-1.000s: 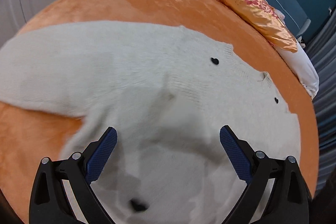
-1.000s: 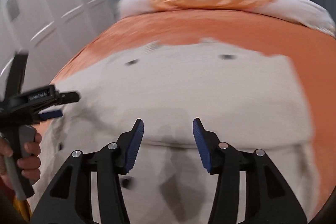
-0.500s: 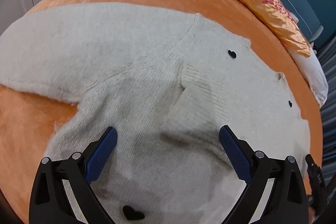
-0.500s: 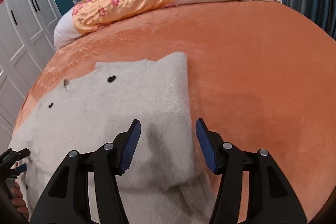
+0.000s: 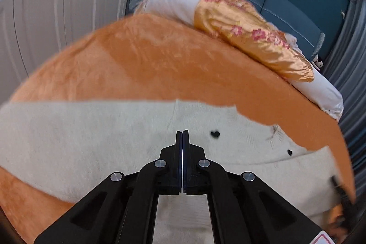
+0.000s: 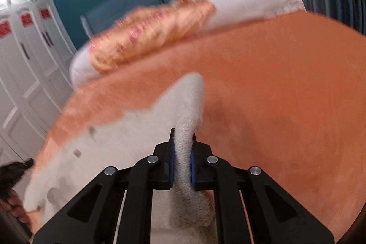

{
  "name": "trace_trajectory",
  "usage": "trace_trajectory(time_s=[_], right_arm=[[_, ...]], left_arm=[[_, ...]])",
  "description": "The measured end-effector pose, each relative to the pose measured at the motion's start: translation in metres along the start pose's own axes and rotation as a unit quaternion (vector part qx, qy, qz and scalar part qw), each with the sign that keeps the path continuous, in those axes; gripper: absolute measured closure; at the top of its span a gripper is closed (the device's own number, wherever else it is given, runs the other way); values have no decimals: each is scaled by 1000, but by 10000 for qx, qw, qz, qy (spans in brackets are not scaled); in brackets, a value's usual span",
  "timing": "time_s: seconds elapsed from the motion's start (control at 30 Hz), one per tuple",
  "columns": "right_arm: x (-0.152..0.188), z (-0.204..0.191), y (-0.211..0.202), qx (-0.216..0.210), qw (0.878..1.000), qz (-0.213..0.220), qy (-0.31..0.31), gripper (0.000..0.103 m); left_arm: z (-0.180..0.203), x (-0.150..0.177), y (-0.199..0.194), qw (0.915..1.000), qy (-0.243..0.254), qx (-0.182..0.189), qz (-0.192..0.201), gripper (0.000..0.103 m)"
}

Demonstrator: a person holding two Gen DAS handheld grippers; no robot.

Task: Fold small clothes
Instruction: 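Grasp the sweater side edge with the left gripper, then lift the side edge and fold it over the body with the left gripper, then release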

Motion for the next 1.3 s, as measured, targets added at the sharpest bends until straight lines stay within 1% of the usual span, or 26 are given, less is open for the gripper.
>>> trace_trajectory(time_s=[0.03,0.07,0.1,0.13,0.17,0.2,0.27,0.33,0.4,0.43,0.47,0.5,0.53,0.6,0.67,0.7,0.77,0.8,0.83,0.87,0.93,1.0,1.03,1.1,1.17,1.3], right_arm=[[13,8,14,131,9995,-303,15,94],[25,13,24,241,9983,-525,-20,93],[31,16,26,293,9979,-580,-67,92],[34,17,25,276,9981,-555,-66,92],[34,17,23,237,9984,-518,-33,91],[32,18,20,195,9987,-475,0,90],[31,17,20,177,9987,-473,-14,89],[33,16,21,198,9985,-496,-80,89],[33,16,20,202,9985,-491,-112,89],[32,14,20,205,9985,-492,-120,89],[31,14,20,204,9985,-485,-123,89],[31,13,19,205,9987,-458,-125,90],[31,12,18,195,9988,-430,-131,90],[27,9,15,155,9992,-348,-147,91],[20,4,6,45,9998,-146,-136,92],[15,1,0,-34,9999,-31,-104,93],[5,-3,-11,-102,9997,237,-48,93],[3,-3,-14,-8,9995,320,-70,93],[4,-1,-9,111,9995,252,-122,93],[12,4,4,355,9991,-11,-221,94],[32,19,31,608,9965,-559,-122,94],[33,27,33,448,9973,-570,148,93],[30,27,30,448,9974,-550,150,93],[27,22,29,491,9972,-569,0,93],[26,20,23,524,9973,-524,-19,90],[21,12,-19,867,9960,210,-65,90]], left_arm=[[-6,6,6,9997,-115,11,-205,103],[-11,14,11,9990,-210,17,-401,97],[-17,26,18,9975,-290,21,-638,83],[-21,34,22,9964,-343,3,-775,73],[-26,42,26,9952,-426,-33,-885,52],[-30,51,28,9940,-526,-44,-956,37],[-35,64,36,9905,-772,-11,-1141,32],[-32,67,39,9919,-719,-46,-1050,28],[-23,65,44,9924,-561,-66,-1091,30],[-18,62,45,9929,-465,10,-1094,38],[-12,61,48,9928,-336,120,-1143,77],[-8,60,52,9920,-250,151,-1231,97],[-5,54,52,9926,-155,141,-1193,98],[2,42,45,9938,-68,395,-1032,100],[15,18,23,9969,91,577,-521,101],[21,8,13,9972,140,668,-307,101],[33,-14,-16,9954,293,864,302,101],[36,-19,-25,9942,436,800,574,101],[36,-17,-23,9942,529,696,628,101],[34,-13,-14,9949,608,602,526,100],[19,16,35,9969,776,101,-70,100],[6,38,67,9958,740,-217,-494,100],[-3,48,75,9960,675,-281,-515,100],[-4,49,72,9972,599,-214,-381,100],[-5,48,71,9977,525,-187,-387,99],[-4,54,73,9971,651,-259,-299,98]])
Point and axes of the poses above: each gripper's, at about its wrist camera, not at the fingertips, and y roughly the way its jaws point, z to its right, x to its underside, the point moved 5 cm from there along y, roughly the way its jaws point, and after that the axes turned 8 degrees about -y, right-handed, at the moved point
